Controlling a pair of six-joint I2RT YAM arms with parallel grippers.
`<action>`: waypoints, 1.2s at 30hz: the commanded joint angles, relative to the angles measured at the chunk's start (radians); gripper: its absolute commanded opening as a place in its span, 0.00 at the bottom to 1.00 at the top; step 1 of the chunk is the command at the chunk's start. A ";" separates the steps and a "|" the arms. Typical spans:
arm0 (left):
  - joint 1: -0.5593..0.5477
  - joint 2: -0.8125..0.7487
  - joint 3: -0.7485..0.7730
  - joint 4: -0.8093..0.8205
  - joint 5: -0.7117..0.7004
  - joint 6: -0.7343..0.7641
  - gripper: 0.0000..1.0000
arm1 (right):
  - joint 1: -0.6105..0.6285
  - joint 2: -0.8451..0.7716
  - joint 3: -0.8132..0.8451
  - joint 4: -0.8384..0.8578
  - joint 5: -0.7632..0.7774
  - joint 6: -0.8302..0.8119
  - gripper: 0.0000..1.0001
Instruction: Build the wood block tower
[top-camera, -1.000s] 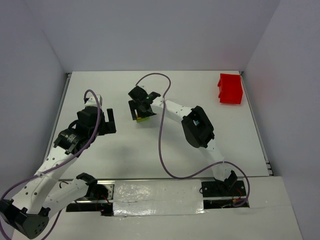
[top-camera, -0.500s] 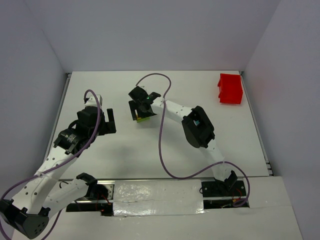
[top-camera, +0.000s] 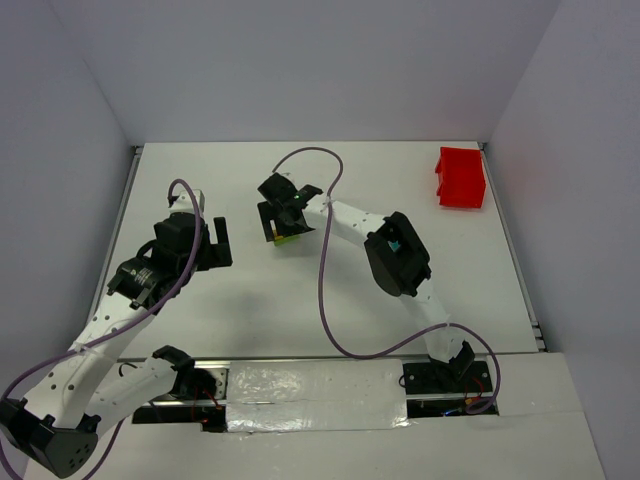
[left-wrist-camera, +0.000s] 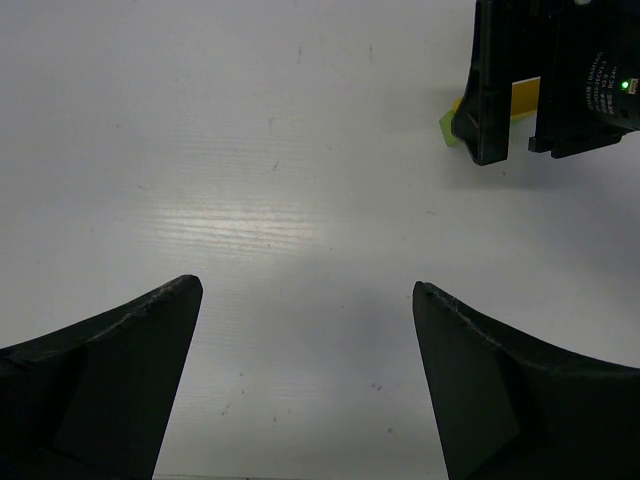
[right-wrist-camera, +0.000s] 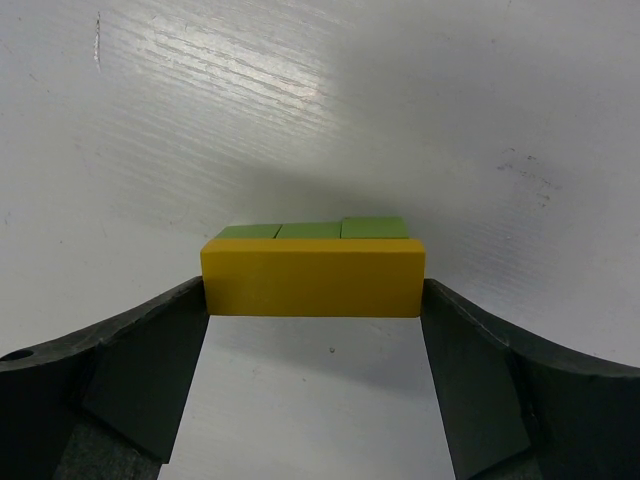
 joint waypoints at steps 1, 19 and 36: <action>0.004 -0.013 -0.001 0.036 0.006 0.026 0.99 | 0.003 -0.034 0.024 -0.008 0.014 -0.018 0.91; 0.006 -0.013 0.001 0.039 0.008 0.028 0.99 | 0.003 -0.062 0.006 0.009 0.002 -0.039 1.00; 0.004 -0.013 -0.001 0.039 0.009 0.028 1.00 | -0.001 -0.119 -0.037 0.064 -0.018 -0.019 1.00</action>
